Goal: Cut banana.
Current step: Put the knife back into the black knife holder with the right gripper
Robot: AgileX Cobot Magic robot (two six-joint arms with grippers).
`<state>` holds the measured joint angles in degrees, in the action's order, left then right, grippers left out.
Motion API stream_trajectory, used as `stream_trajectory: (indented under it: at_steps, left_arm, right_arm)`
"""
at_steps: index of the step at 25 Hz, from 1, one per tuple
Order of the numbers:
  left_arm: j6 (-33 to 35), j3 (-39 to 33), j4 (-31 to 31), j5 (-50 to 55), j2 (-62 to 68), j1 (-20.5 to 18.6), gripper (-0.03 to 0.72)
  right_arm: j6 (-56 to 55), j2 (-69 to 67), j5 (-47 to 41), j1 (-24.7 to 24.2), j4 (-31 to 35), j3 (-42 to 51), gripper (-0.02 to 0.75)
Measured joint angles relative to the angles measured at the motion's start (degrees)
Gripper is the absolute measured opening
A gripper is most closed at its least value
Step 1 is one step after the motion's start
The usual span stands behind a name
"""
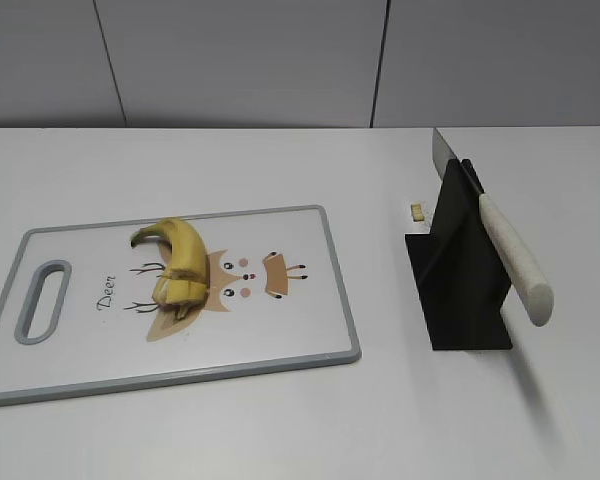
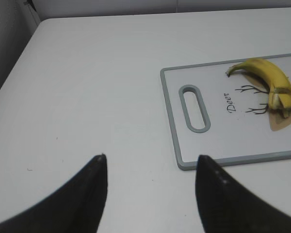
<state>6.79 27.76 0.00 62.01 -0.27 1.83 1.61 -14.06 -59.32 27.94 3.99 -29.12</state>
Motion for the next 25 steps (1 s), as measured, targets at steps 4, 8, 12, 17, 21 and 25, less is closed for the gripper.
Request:
stream_trajectory:
  at_steps: [4,8,12,17,21,25]
  left_arm:
    - [0.00,0.00,0.00,-0.05,0.00,0.00,0.553]
    - [0.00,0.00,0.00,-0.05,0.00,0.00,0.553]
    - [0.00,0.00,0.00,-0.11,0.00,0.00,0.553]
    - [0.00,0.00,0.00,-0.16,0.00,-0.04,0.553]
    - [0.00,0.00,0.00,-0.16,0.00,-0.04,0.553]
    - [0.00,0.00,0.00,-0.16,0.00,-0.04,0.553]
  right_arm:
    - [0.13,4.70,-0.06,0.00,0.00,0.07,0.545]
    - [0.13,8.67,-0.13,0.00,0.00,0.07,0.545]
    - [0.13,13.10,-0.19,0.00,0.00,0.19,0.545]
    - [0.18,14.44,-0.37,-1.09,0.73,0.30,0.545]
    - [0.18,14.44,-0.37,-7.75,1.75,0.30,0.545]
    - [0.27,14.44,-0.37,-16.37,1.91,0.30,0.545]
